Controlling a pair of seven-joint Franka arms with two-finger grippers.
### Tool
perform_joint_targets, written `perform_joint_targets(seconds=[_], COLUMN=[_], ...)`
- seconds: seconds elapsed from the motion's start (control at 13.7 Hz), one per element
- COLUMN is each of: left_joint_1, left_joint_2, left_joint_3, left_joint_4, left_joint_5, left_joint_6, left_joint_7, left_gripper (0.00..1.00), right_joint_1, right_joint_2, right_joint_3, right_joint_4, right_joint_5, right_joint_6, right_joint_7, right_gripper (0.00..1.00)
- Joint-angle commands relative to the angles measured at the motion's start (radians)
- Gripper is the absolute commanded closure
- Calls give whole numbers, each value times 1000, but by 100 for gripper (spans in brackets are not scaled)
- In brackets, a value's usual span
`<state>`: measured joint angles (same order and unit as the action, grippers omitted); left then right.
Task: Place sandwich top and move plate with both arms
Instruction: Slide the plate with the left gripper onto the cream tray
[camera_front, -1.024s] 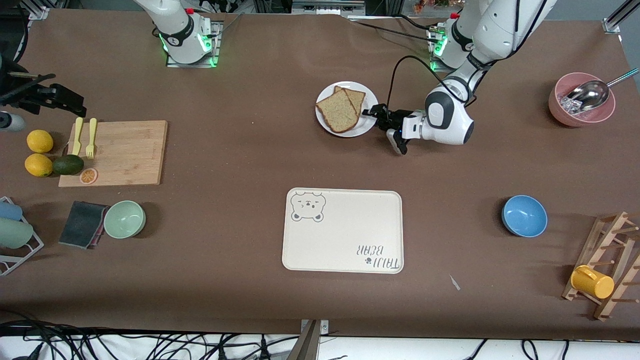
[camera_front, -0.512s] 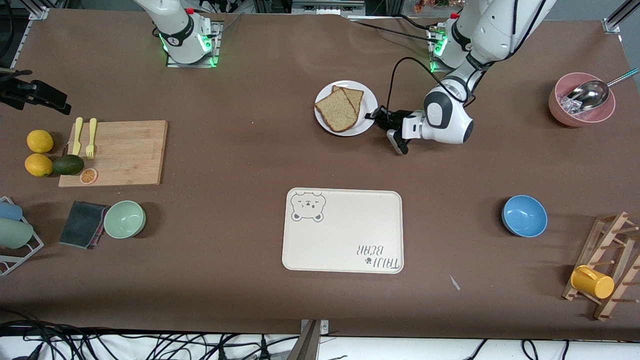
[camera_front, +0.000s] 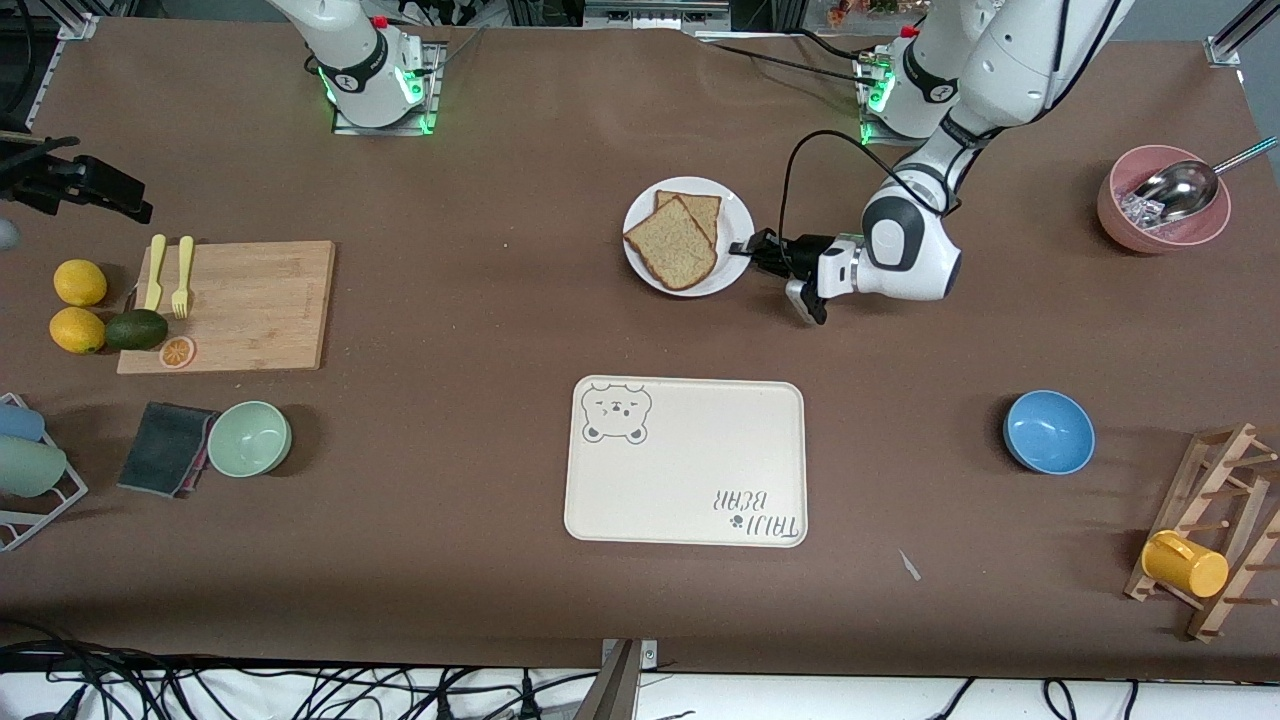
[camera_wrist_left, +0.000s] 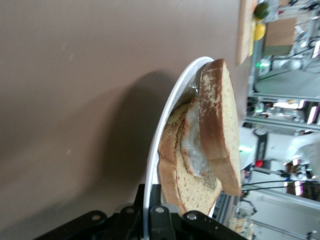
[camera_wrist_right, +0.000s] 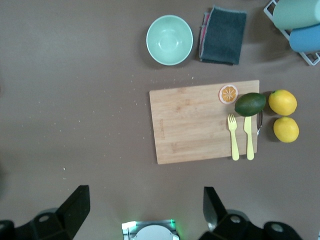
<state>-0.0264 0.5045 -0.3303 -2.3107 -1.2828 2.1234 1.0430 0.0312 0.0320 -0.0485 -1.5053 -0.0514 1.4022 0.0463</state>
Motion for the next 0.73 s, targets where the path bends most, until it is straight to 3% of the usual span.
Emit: perform_joint_targets(seconds=[0.0, 0.22, 0.66], left_joint_1=[22, 19, 0], left_joint_2=[-17, 32, 233], left_joint_3=[-4, 20, 102], left_joint_4=[75, 238, 591], left_joint_5=[-41, -36, 12], left_joint_6=[-46, -43, -31], left_joint_7=[-55, -144, -262], left_gripper=[100, 100, 100], right_joint_1=[1, 26, 26], right_joint_2=[-11, -15, -41], right_joint_3=[-2, 3, -1], right_joint_4=[2, 4, 8], right_joint_5=[-2, -2, -8], right_joint_6=[-9, -6, -20], right_joint_7=[6, 7, 6], right_gripper=[0, 0, 0])
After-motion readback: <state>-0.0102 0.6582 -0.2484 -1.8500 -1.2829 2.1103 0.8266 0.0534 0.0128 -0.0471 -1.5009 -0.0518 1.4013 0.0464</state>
